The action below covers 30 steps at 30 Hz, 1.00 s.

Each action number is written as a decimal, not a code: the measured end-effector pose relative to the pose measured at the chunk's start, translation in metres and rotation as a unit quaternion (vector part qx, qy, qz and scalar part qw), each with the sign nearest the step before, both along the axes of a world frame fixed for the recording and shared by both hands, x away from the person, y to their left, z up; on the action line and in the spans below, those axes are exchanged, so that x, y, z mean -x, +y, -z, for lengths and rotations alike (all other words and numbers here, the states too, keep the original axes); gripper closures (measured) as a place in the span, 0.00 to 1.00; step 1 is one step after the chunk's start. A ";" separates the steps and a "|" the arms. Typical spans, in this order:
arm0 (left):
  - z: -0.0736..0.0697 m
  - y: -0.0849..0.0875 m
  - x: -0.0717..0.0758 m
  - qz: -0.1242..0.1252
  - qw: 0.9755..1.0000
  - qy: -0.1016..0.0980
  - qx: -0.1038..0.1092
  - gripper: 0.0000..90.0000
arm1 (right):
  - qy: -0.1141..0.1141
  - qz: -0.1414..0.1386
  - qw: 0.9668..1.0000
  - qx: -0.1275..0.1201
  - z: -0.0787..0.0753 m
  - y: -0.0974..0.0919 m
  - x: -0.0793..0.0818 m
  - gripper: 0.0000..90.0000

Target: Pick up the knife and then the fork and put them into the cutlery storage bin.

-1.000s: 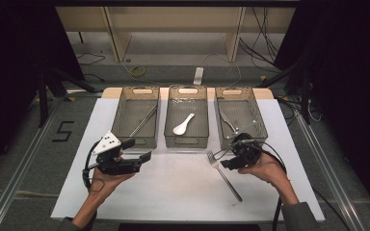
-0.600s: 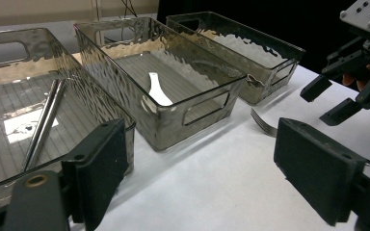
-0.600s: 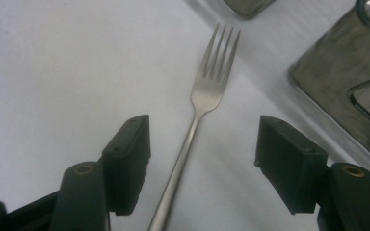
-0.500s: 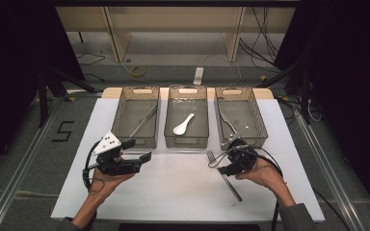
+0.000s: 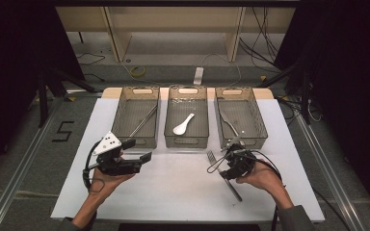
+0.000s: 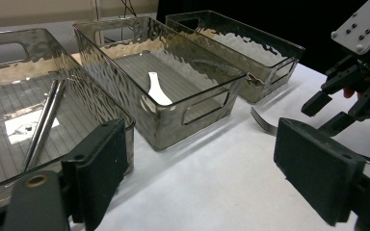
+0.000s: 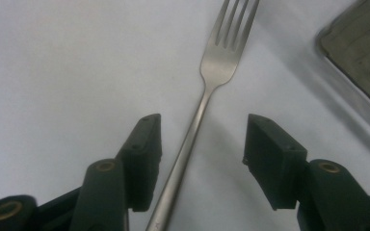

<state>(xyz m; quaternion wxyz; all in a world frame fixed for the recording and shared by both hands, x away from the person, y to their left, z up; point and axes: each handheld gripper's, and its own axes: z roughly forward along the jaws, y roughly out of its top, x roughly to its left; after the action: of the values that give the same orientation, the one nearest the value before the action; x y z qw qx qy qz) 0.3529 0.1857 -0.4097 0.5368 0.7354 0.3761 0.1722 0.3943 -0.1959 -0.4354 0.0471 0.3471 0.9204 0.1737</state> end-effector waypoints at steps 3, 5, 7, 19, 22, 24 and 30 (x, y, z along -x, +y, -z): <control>0.000 0.000 0.000 0.000 1.000 0.000 0.000 0.21 | 0.005 -0.003 1.000 0.006 0.004 0.001 0.000 0.58; 0.000 0.000 0.000 0.001 1.000 0.000 0.000 0.21 | 0.007 -0.004 1.000 0.009 0.006 0.001 0.001 0.61; 0.000 0.000 0.000 0.001 1.000 0.000 -0.001 0.21 | 0.010 -0.009 1.000 0.013 0.009 0.002 0.001 0.64; 0.000 0.000 0.000 0.003 1.000 0.001 -0.003 0.21 | 0.017 -0.018 0.999 0.031 0.017 0.006 0.001 0.74; 0.000 0.000 0.000 0.002 1.000 0.001 -0.003 0.21 | 0.020 -0.016 0.999 0.031 0.018 0.007 0.001 0.76; 0.000 -0.001 -0.001 0.002 1.000 0.001 -0.003 0.21 | 0.020 -0.017 0.999 0.033 0.018 0.007 0.001 0.76; 0.001 -0.001 0.000 0.001 1.000 0.002 -0.003 0.21 | 0.021 -0.020 0.999 0.041 0.021 0.009 0.002 0.78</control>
<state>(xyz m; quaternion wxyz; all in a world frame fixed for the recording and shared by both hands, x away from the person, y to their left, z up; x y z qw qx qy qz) 0.3532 0.1847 -0.4102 0.5344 0.7377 0.3754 0.1712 0.3928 -0.1867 -0.4568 0.0383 0.3301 0.9343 0.1292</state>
